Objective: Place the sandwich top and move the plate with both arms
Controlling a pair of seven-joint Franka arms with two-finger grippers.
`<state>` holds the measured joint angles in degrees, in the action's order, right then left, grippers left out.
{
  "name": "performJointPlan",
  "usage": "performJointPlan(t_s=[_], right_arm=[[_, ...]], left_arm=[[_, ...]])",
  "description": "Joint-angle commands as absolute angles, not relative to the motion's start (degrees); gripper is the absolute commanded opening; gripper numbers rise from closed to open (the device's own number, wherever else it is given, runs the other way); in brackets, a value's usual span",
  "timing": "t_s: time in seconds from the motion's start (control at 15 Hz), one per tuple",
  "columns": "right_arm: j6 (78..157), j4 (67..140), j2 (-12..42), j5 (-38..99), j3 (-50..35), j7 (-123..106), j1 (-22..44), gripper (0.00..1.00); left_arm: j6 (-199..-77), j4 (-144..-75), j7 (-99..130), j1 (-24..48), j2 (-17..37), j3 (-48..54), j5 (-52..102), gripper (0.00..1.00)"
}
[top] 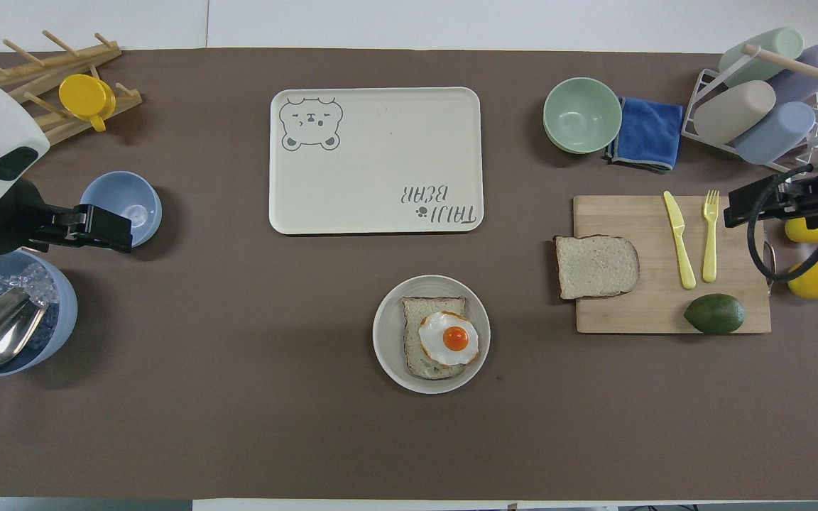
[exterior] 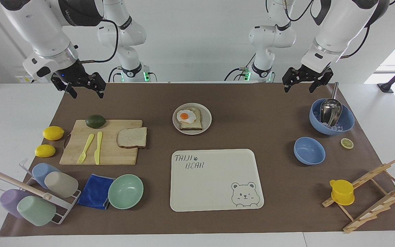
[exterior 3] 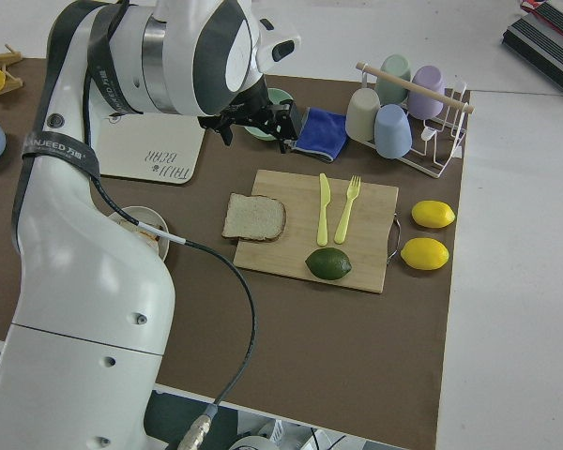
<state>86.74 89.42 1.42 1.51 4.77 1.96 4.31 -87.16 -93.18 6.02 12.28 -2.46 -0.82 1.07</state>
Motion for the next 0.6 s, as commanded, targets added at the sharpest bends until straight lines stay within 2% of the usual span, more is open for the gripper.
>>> performJointPlan(t_s=[0.0,0.53], right_arm=[[87.45,89.30,1.67,0.97,4.48,1.05,4.13,1.00],[87.45,89.38,1.50,1.67,4.48,1.05,4.04,1.00]], left_arm=[[-88.68,-95.19,5.98,11.69,-4.04,-0.79,1.49,1.00],[-91.23,-95.89,5.98,11.60,-4.04,-0.79,1.49,1.00]])
